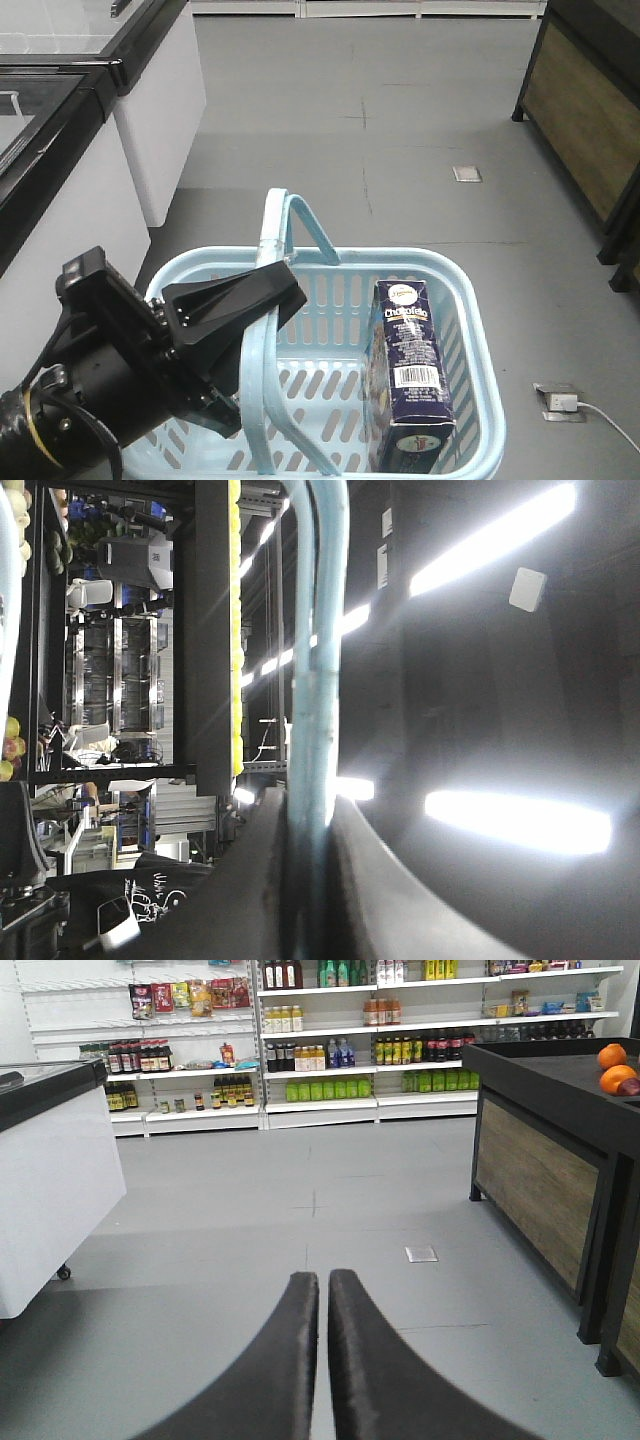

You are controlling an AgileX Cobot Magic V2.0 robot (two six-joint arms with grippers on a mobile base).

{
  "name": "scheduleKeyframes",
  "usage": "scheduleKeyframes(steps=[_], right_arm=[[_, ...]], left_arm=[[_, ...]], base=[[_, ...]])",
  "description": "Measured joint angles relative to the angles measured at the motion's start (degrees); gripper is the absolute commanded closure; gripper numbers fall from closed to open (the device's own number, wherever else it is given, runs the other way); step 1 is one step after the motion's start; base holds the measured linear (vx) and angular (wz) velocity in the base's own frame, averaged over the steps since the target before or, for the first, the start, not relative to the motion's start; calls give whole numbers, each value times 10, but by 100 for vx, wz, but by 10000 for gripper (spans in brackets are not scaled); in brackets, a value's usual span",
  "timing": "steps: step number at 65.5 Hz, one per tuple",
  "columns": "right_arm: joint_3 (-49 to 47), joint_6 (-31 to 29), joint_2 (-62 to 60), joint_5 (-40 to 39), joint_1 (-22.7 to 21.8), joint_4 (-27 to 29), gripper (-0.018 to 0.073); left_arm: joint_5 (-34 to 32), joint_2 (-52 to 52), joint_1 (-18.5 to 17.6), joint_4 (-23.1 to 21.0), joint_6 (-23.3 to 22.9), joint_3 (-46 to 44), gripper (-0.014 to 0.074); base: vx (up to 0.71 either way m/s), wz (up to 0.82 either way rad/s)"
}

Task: Left arm holds basket, right arm returns cookies
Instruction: 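Hold the basket steady in front of the robot with the left gripper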

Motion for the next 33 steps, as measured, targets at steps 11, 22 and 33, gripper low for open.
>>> scheduleKeyframes(steps=[11, 22, 33], right_arm=[[0, 0, 0, 0, 0, 0, 566], [0, 0, 0, 0, 0, 0, 566], [0, 0, 0, 0, 0, 0, 566]], left_arm=[[0, 0, 0, 0, 0, 0, 596], [0, 0, 0, 0, 0, 0, 596], [0, 0, 0, 0, 0, 0, 596]], base=[[0, 0], [0, 0], [0, 0]])
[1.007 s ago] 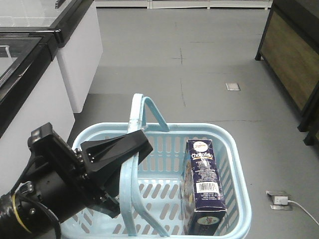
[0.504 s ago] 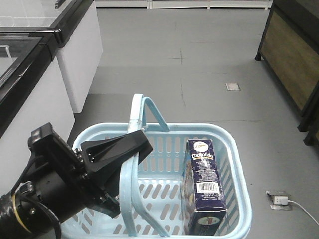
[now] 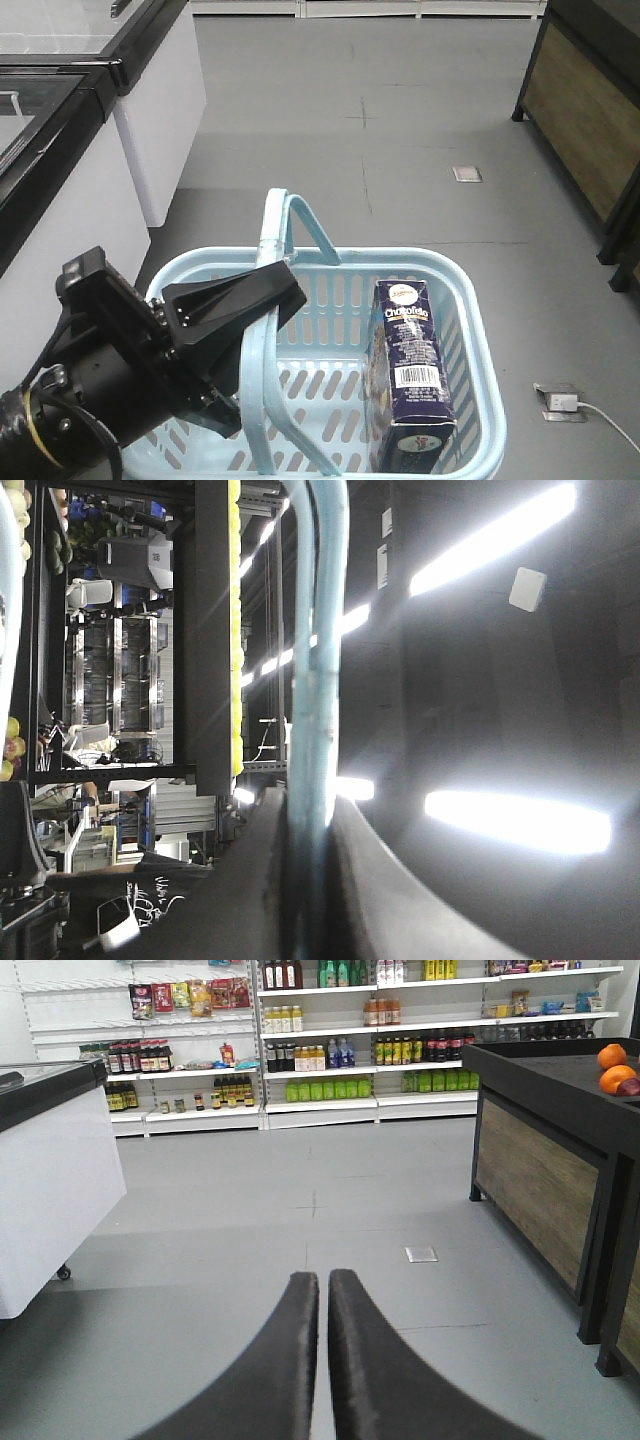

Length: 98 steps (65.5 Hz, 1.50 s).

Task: Left arm holds basket, right arm returns cookies
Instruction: 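Hold the basket steady in front of the robot with the left gripper, then drive forward toward the drink shelves holding the basket in the left gripper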

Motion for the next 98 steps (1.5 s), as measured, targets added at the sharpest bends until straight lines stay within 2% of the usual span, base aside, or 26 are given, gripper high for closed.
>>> scheduleKeyframes(steps=[98], right_arm=[[0, 0, 0, 0, 0, 0, 566]], left_arm=[[0, 0, 0, 1, 0, 0, 596]], base=[[3, 1]])
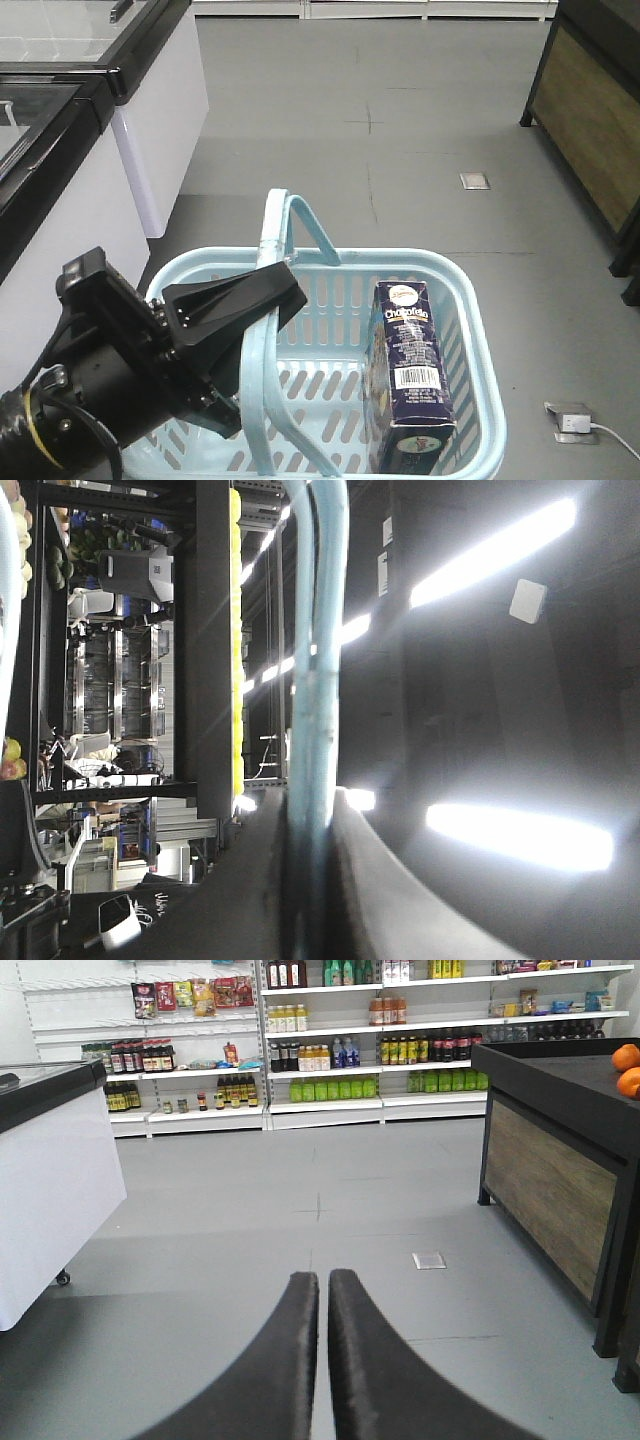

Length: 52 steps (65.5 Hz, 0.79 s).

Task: Left arm holds basket, right arm returns cookies
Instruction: 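Drive forward toward the drink shelves holding the basket in the left gripper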

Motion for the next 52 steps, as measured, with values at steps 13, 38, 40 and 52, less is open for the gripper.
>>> scheduleKeyframes(steps=[13, 38, 40, 52], right_arm=[[0, 0, 0, 0, 0, 0, 566], [0, 0, 0, 0, 0, 0, 566], [0, 0, 0, 0, 0, 0, 566], [0, 0, 0, 0, 0, 0, 566]], left_arm=[[0, 0, 0, 0, 0, 0, 596], [0, 0, 0, 0, 0, 0, 596], [0, 0, 0, 0, 0, 0, 596], [0, 0, 0, 0, 0, 0, 596]], base=[[10, 0], [8, -11], [9, -10], [11, -8]])
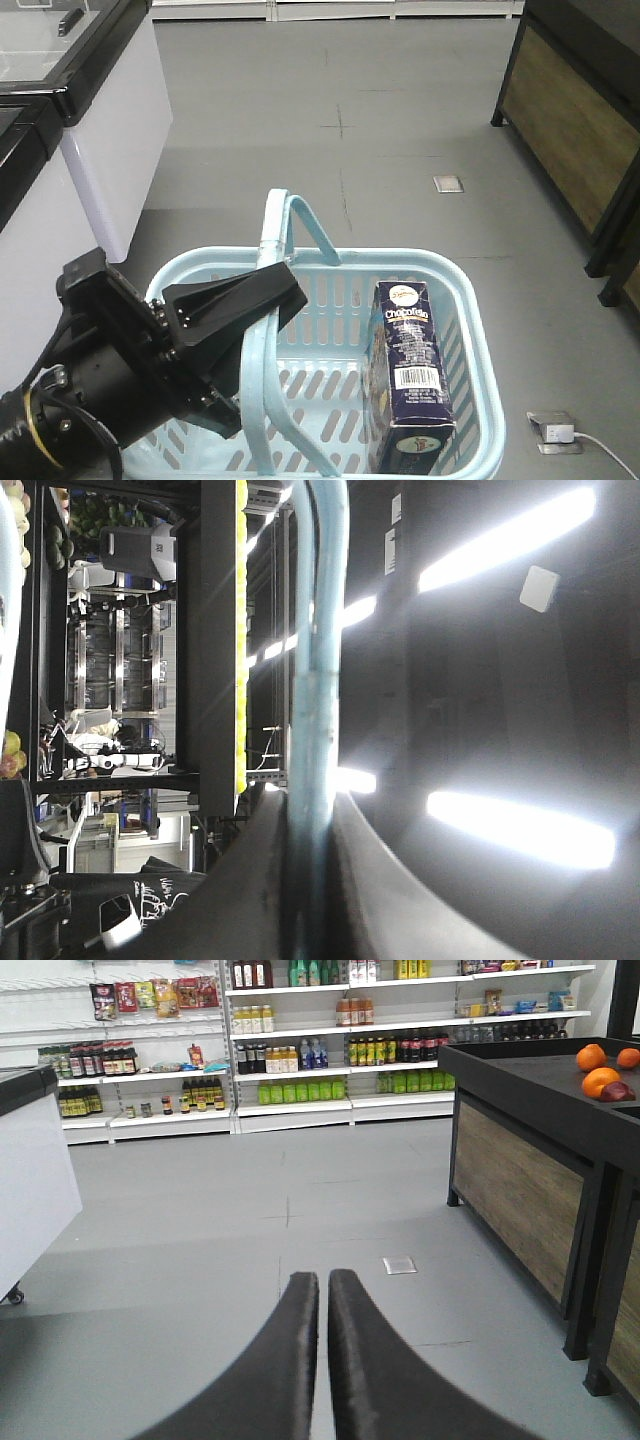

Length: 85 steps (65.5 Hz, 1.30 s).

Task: Left arm holds basket, right arm returns cookies
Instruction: 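Drive forward toward the drink shelves holding the basket in the left gripper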

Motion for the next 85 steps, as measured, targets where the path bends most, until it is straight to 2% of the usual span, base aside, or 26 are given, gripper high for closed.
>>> scheduleKeyframes(steps=[41, 85], right_arm=[[0, 0, 0, 0, 0, 0, 566], [0, 0, 0, 0, 0, 0, 566]], left_arm=[[0, 0, 0, 0, -1, 0, 596], [0, 0, 0, 0, -1, 0, 596]], base=[[19, -2], [31, 2]])
